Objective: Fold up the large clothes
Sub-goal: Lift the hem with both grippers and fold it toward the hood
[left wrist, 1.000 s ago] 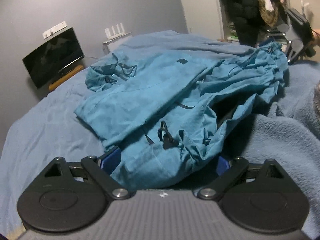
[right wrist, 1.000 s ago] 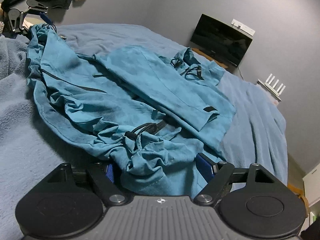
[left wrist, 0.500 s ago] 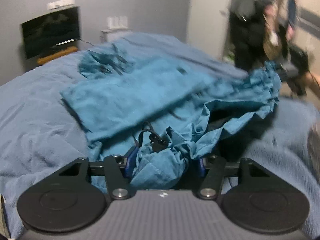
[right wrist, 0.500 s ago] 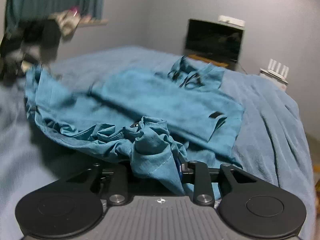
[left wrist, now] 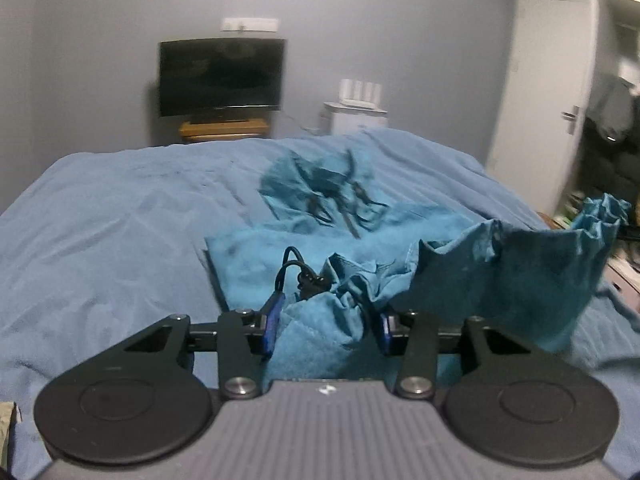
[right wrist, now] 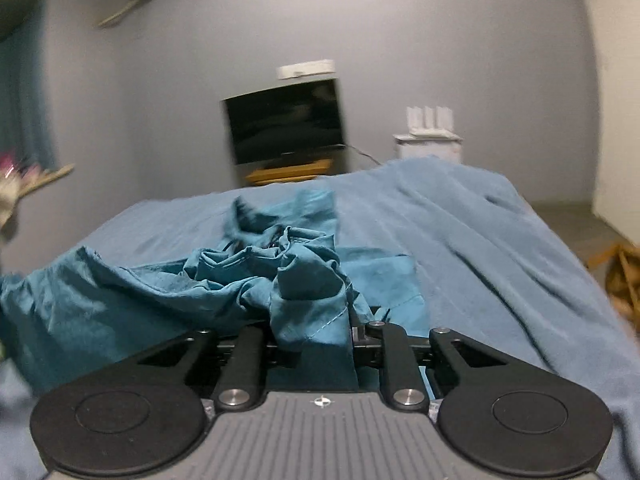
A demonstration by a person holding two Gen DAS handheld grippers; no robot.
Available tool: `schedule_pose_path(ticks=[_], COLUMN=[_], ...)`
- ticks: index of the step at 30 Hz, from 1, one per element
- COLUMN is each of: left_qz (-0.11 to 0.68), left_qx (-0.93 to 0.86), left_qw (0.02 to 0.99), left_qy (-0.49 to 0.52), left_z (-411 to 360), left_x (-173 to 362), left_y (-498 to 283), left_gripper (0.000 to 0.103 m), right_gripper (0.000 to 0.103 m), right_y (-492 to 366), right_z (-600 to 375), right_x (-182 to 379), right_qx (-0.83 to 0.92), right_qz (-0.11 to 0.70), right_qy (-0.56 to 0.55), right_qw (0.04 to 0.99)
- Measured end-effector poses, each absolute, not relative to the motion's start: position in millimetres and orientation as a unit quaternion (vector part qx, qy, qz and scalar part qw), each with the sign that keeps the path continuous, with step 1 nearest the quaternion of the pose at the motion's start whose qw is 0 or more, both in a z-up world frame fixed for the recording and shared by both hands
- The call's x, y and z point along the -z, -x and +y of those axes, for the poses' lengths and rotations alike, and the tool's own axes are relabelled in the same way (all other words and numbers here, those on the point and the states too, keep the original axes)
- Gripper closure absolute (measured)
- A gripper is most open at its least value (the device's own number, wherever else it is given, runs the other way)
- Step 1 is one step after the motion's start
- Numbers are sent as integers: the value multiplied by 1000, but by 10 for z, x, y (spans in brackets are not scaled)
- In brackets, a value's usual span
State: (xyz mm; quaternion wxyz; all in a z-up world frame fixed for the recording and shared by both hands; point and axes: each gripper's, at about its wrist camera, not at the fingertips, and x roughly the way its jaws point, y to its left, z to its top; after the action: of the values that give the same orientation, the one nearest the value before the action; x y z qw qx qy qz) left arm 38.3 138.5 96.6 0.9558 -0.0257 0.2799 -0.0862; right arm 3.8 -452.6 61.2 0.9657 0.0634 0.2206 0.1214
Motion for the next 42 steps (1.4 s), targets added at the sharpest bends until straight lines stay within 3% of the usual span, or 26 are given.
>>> schedule_pose_path(ticks=[8,18,22,31,34,35,36,38,40,42], left_qz=[288,308,312,360,375,378,381,375,348,307], left_qx=[45,18,8,-12,-12,-17,-30,-59,-72,-73], left_qw=[956,951,950,932,926,925,923,923,933,947], left_qy=[26,14,1,-43,-46,-47,-50,-60,-55,-53], left_z=[1363,1493,1492,1355,1410,1442,1481,1560,1596,1498], left_x=[-627,-513,-515,-137,39,78,111,147,103,55], left_y=[-987,-1968,-2457,-3314,-3384,-3369,-3346,-3246,-3027,-2747], left_gripper=[67,67,68,67,57,46,32,20,20,18], right_gripper=[86,87,95,95,91,87,76,63,50,51], right_y=[-759,-1563,-2131,-3144,-3300,-3312,-3317,-3260,-3147,-2970], right_z=[-4363,-4416,-4527,-4486,-4416,-4416,-4423,-4429,-4414,-4362], right_x=[-171,-104,-119,372,560,601,631,635,583,527], right_qx=[-60,-58,-41,5,6,10,12,22,28,23], right_qz=[224,262,281,325,342,346,347,339,309,274], right_qy=[-143,-115,-131,-156,-142,-139,-138,-131,-121,-112], right_qw=[962,956,950,933,929,928,928,931,943,955])
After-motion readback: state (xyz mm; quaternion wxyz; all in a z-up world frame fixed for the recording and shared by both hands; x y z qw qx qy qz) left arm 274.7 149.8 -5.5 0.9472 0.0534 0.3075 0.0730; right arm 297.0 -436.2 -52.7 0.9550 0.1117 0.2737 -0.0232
